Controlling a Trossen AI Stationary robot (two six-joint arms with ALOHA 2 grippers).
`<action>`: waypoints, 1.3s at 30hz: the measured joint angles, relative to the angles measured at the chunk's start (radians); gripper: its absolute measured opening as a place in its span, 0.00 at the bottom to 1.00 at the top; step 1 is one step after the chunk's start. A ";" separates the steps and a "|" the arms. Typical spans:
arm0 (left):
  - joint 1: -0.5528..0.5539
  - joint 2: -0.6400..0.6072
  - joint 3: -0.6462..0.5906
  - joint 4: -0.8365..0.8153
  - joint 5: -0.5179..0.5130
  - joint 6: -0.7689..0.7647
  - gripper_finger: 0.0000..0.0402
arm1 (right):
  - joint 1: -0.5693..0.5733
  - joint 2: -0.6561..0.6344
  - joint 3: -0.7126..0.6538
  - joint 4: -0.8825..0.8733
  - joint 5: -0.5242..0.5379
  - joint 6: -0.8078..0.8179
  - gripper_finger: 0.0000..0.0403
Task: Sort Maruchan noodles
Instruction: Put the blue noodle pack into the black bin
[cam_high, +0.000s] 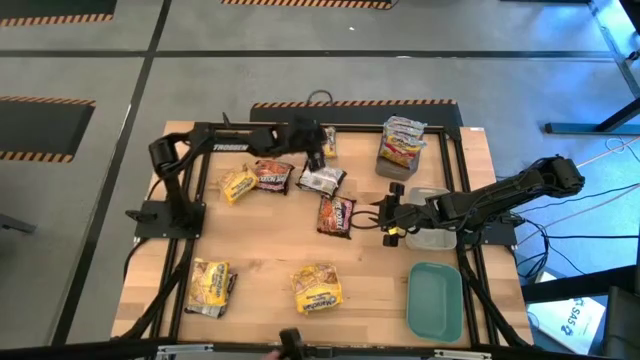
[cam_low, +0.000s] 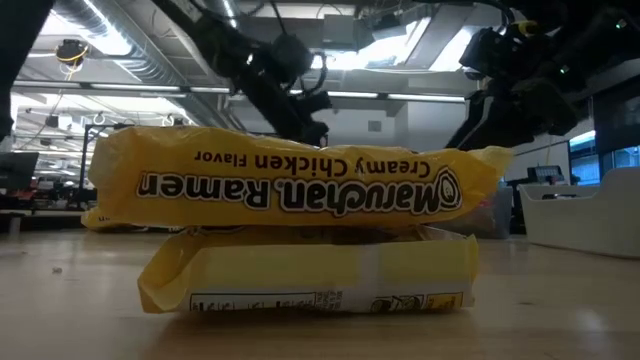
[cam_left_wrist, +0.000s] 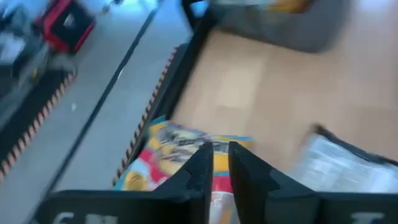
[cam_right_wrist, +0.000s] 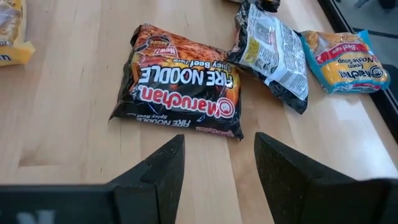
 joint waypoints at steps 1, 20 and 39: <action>0.023 0.013 0.009 -0.007 0.032 -0.034 0.15 | 0.000 0.000 0.000 0.000 0.000 0.000 0.44; 0.143 0.309 0.376 -0.536 0.103 -0.162 0.32 | 0.000 0.000 0.000 0.042 0.035 0.011 0.44; -0.082 0.190 0.369 -0.753 0.061 -0.180 0.32 | -0.165 0.001 0.008 0.360 -0.107 0.018 0.53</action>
